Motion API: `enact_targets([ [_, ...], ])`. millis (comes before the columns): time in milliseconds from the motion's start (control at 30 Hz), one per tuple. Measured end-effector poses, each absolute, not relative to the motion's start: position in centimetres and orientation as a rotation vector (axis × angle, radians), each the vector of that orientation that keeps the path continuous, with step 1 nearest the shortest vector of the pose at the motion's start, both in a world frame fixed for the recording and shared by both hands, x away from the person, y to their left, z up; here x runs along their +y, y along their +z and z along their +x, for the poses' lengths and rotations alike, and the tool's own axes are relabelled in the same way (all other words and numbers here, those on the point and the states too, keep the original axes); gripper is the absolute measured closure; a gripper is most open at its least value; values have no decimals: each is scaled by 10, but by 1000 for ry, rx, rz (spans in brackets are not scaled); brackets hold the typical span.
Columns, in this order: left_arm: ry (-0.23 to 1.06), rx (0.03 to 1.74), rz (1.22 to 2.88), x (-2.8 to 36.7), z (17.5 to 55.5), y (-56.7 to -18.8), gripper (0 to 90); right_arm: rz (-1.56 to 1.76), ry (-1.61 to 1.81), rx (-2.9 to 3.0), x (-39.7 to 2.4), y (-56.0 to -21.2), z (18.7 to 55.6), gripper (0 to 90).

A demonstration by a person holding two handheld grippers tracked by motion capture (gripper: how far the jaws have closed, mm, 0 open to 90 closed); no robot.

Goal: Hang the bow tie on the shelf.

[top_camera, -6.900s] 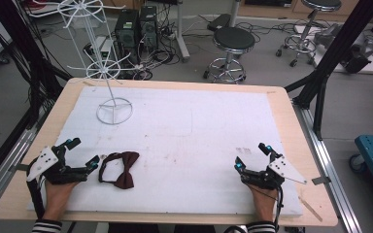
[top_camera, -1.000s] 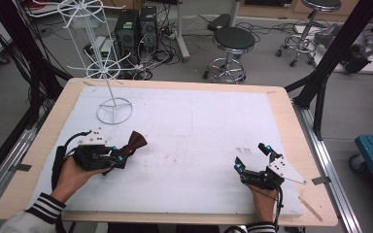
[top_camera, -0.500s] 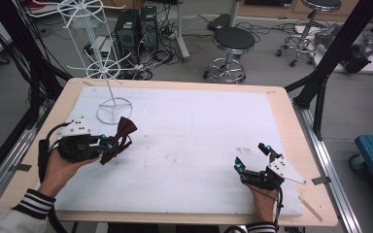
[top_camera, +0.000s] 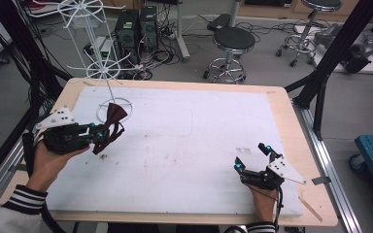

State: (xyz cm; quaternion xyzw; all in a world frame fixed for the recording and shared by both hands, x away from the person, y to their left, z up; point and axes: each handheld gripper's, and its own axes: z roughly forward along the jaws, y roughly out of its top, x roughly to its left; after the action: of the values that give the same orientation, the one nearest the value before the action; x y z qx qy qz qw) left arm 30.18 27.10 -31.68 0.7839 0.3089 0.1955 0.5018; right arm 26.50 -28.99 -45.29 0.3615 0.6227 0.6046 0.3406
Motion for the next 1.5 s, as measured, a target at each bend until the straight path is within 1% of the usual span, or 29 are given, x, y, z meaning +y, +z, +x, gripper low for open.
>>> enact_targets([
  [433,544,739,1849,280,304,-291,762,935,1572,1621,-290,-453,265,7],
  [733,564,746,1805,288,311,-279,762,935,1573,1620,-290,-453,265,7],
  [1133,569,742,1761,299,326,-272,763,934,1572,1621,-290,-453,265,7],
  [1500,583,769,1728,307,339,-276,763,934,1571,1620,-290,-453,265,7],
])
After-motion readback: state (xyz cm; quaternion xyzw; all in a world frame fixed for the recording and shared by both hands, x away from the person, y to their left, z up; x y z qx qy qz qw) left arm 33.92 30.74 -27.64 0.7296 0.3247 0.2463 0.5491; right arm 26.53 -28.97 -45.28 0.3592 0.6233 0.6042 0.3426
